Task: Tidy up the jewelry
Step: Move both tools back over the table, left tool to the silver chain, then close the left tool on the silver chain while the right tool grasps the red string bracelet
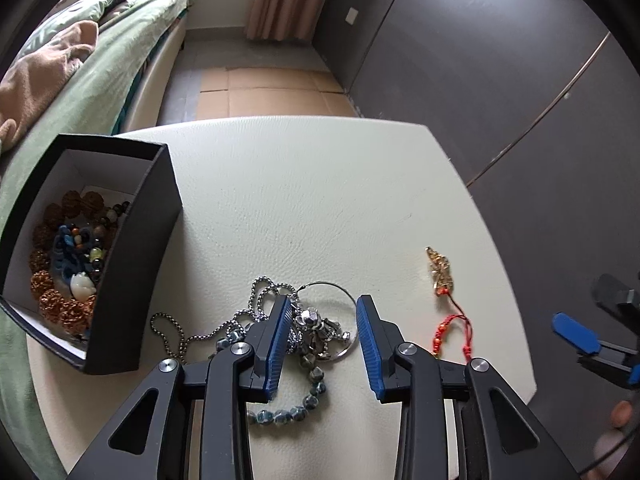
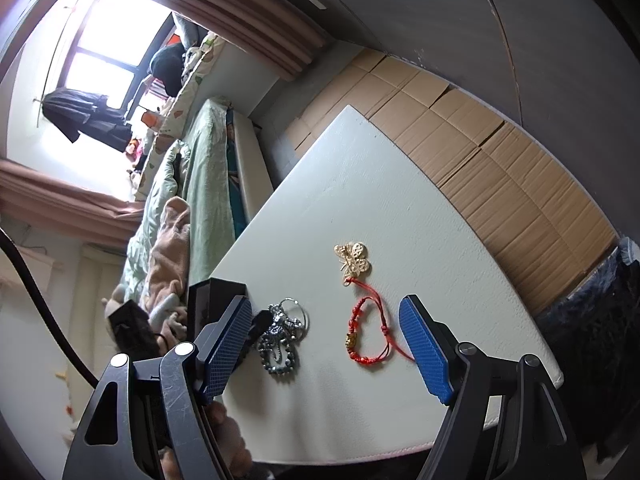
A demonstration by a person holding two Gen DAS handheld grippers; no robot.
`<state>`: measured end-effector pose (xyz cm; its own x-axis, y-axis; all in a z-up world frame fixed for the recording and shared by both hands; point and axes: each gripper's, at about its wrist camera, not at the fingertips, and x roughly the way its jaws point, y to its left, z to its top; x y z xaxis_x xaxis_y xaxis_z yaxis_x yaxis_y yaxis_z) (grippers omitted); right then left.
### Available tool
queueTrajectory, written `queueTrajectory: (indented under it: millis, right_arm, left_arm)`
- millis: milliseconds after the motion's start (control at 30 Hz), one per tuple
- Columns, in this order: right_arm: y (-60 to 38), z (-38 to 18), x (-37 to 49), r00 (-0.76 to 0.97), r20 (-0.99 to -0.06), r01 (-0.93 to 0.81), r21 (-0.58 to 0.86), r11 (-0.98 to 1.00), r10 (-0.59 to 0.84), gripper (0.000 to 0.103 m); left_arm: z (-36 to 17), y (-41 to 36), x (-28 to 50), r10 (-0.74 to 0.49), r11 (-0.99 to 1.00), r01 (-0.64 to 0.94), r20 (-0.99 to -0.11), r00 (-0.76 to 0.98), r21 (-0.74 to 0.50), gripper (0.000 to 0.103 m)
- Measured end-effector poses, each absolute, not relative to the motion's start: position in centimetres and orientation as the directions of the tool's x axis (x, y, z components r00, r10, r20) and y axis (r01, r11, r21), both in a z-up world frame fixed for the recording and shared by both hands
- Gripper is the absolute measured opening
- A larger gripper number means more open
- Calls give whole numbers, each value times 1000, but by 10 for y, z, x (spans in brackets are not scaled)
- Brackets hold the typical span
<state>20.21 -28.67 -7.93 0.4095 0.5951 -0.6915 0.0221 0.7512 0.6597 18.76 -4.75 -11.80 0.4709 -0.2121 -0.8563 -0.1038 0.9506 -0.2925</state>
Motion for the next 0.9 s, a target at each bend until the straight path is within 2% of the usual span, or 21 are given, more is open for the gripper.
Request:
queueTrajectory:
  millis: [233, 367, 433, 633, 900]
  right_arm:
    - [-290, -80, 203, 405, -685, 20, 668, 743, 605, 77]
    - [-290, -81, 203, 401, -688, 19, 666, 746, 604, 77]
    - [-288, -82, 203, 394, -694, 18, 662, 750, 603, 77]
    - [-282, -82, 201, 384, -705, 6, 648, 762, 596, 77]
    - [-281, -83, 198, 382, -716, 3, 634, 773, 585, 77]
  left_arm:
    - [-129, -60, 192, -144, 973, -102, -887, 438, -208, 35]
    - [-129, -74, 192, -43, 994, -73, -894, 445, -84, 27]
    - [-129, -78, 192, -9, 997, -64, -892, 452, -42, 20]
    - [-126, -59, 190, -102, 984, -83, -880, 463, -158, 19]
    - [-80, -44, 175, -156, 966, -82, -802, 577, -247, 19]
